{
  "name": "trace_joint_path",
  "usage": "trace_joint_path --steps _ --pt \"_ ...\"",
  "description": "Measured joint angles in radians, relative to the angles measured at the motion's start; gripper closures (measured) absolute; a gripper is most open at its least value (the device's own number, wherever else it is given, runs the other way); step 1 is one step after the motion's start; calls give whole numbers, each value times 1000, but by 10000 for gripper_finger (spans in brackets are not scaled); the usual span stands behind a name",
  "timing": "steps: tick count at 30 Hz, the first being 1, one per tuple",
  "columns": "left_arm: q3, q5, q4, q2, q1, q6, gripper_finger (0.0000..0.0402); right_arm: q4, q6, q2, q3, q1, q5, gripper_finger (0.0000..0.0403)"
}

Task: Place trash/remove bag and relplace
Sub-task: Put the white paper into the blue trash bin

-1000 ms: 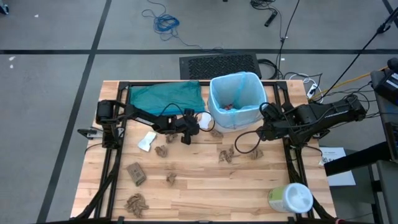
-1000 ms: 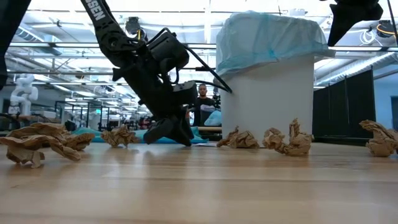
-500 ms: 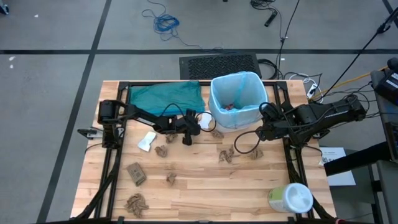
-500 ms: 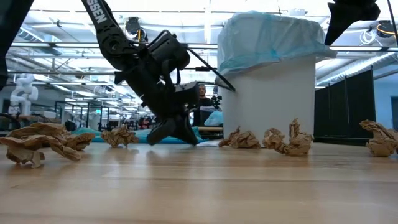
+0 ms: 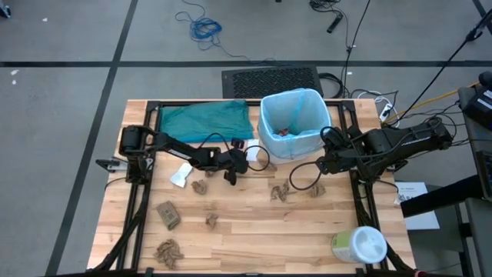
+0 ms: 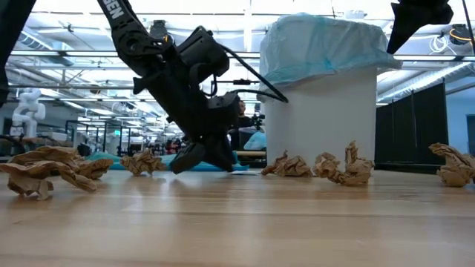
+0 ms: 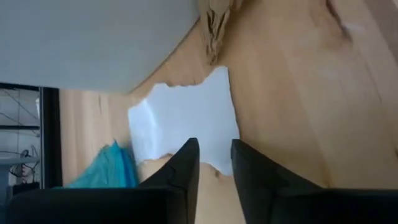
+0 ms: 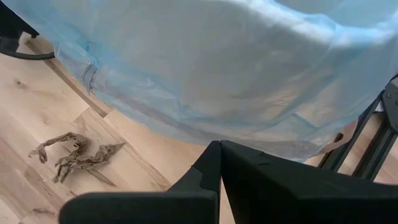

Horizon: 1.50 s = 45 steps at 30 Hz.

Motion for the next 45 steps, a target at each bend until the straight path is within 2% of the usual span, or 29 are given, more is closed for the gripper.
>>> trace_joint_path --steps 5,11,17,30,38,45 --pt "2 8 -62 -3 0 -12 281 0 1 0 0 0 -1 403" --pt "2 -2 -62 -3 -1 -10 264 0 0 0 0 0 -1 403" --pt "0 -99 -80 -9 -32 16 256 0 -1 0 0 0 -1 403" --pt "54 -219 -207 -10 -105 8 255 8 -4 0 0 0 -1 403" --pt "72 -208 -317 -11 -115 -68 255 11 -9 0 0 0 -1 403" --pt "73 -107 -338 -15 -66 -153 255 16 -15 0 0 0 0 403"
